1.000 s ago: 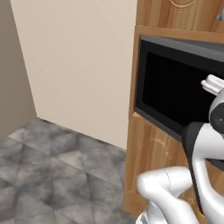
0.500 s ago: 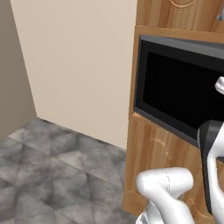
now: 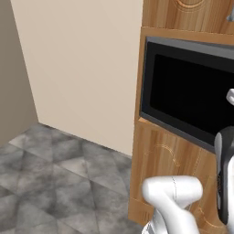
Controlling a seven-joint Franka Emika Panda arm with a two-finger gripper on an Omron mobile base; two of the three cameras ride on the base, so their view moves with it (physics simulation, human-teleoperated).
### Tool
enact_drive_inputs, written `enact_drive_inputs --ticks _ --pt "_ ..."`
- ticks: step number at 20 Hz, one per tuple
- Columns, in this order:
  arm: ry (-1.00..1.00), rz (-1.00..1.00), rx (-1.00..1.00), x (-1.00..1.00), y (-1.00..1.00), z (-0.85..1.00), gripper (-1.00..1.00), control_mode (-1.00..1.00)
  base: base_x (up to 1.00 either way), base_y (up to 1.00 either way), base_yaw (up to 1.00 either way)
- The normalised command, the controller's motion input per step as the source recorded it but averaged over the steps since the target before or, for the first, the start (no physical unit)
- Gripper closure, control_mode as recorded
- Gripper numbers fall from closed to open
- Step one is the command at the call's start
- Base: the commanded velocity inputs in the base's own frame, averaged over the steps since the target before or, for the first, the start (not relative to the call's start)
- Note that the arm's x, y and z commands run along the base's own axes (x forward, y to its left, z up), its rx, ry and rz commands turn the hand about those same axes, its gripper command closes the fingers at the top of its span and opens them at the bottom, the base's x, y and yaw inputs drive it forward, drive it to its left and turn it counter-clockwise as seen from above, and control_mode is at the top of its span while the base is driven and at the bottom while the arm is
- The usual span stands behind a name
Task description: Pick the eggplant from the counter and place it in the microwave. Then turn on the microwave.
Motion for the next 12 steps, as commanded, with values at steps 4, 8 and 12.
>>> enact_drive_inputs --ticks 4,8,12 --pt "-0.11 0.12 -0.18 0.28 -0.02 -0.59 -1.0 -1.0 0.0 0.0 0.0" --pt "-0.12 0.06 -0.14 0.37 -0.01 -0.55 -1.0 -1.0 0.0 0.0 0.0" --pt "-0.14 0.01 -0.1 0.35 -0.01 -0.48 -1.0 -1.0 0.0 0.0 0.0"
